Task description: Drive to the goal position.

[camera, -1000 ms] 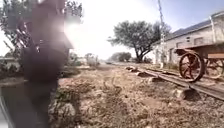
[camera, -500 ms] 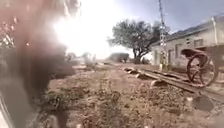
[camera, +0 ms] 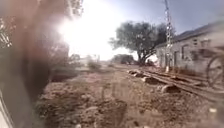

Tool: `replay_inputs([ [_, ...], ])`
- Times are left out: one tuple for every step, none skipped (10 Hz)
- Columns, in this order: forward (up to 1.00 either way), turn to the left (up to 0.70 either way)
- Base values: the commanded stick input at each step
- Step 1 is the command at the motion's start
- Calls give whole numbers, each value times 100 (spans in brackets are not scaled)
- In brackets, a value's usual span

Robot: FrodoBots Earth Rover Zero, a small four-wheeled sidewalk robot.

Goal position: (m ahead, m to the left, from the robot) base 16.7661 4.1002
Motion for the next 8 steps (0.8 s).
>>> replay_inputs([
  [70, 0],
  [70, 0],
  [70, 0],
  [70, 0],
  [70, 0],
  [70, 0],
  [70, 0],
  [70, 0],
])
